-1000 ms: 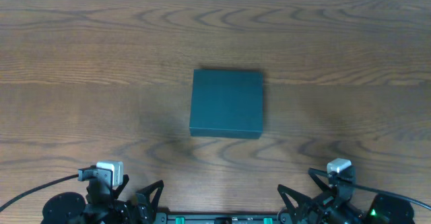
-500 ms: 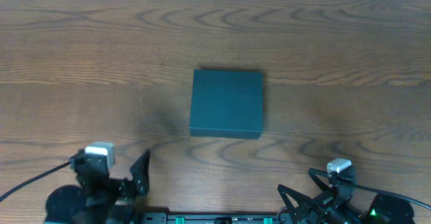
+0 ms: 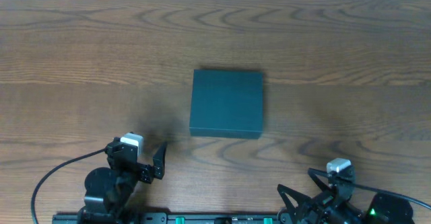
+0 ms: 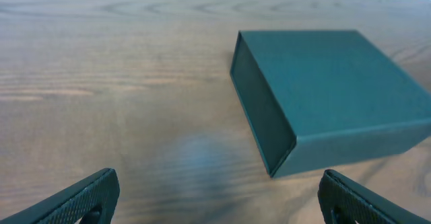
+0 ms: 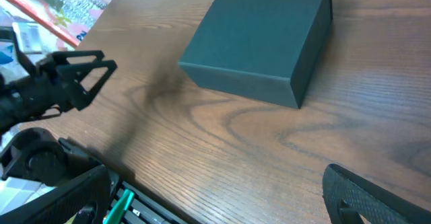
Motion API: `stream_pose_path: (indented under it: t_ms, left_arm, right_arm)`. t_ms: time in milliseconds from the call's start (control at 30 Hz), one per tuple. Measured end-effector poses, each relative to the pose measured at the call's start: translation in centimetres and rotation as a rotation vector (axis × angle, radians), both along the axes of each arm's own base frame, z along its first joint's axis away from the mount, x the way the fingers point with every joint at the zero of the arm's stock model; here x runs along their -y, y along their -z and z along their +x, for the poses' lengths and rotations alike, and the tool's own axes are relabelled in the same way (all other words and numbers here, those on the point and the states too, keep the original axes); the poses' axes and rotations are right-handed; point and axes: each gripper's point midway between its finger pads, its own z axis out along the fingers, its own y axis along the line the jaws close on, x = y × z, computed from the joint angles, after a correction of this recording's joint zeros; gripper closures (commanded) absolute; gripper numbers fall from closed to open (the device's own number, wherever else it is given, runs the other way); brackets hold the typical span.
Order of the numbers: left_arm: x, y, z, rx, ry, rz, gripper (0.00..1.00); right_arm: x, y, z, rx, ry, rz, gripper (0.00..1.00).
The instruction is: Pack container
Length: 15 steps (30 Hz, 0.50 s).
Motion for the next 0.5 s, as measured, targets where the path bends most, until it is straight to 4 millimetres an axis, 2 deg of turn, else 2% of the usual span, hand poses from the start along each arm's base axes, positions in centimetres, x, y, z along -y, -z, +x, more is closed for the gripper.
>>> stream_pose_path:
  t_ms: [167, 500]
  left_arm:
    - [0.2, 2.2, 0.0, -0.054, -0.001, -0.019, 0.04]
    - [0.2, 2.1, 0.0, -0.063, -0.012, -0.054, 0.05]
  right_arm:
    - [0.0, 0.0, 0.0, -0.001, 0.0, 0.0, 0.01]
    - [0.0, 0.0, 0.0, 0.0, 0.0, 0.0, 0.01]
